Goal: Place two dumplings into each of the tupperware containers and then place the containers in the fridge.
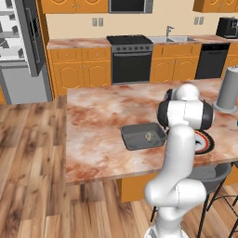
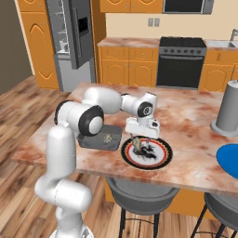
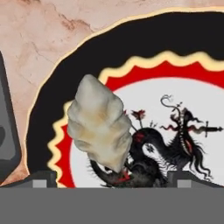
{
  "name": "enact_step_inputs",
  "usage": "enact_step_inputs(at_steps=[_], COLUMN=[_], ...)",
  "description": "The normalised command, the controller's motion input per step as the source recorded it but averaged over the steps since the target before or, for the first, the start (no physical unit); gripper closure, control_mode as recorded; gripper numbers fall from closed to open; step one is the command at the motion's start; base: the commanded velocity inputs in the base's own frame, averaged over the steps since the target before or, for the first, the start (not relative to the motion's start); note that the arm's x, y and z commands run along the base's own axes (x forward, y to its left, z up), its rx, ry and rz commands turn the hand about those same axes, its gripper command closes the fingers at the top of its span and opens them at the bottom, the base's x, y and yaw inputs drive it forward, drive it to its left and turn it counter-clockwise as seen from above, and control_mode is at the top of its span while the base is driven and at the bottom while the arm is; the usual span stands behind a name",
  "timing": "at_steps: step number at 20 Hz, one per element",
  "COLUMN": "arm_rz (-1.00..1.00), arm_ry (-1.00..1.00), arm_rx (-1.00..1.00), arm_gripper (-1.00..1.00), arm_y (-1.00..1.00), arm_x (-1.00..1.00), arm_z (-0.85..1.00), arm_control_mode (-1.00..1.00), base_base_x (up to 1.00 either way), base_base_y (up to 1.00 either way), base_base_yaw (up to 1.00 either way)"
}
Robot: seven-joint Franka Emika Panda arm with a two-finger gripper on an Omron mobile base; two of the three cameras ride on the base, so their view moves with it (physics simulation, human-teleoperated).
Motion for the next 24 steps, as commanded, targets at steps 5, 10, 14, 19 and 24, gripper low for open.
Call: enact_step_inputs(at_steps=[5,10,14,19,24], arm_rz=[0.23,0.08,0.02,0.01,0.00], arm_ry=[-0.06,0.00,-0.02,-0.18,-0.25], arm_rx=[0.03,0.00,0.02,0.03,0.01], arm_gripper=[-1.00,-1.00,-1.00,-1.00,-1.00], arm_y=[0.04,0.02,0.17,0.16,0.02], arm_x=[0.02,-0.05,-0.03,-0.02,-0.01], arm_z=[-0.21,-0.11,-0.19,-0.20,-0.21], arm_control_mode=[-1.00,-1.00,-1.00,-1.00,-1.00], base_base_x=[0.00,0.00,0.00,0.00,0.00], base_base_y=[0.00,0.00,0.00,0.00,0.00], base_base_yaw=[0.00,0.00,0.00,0.00,0.00])
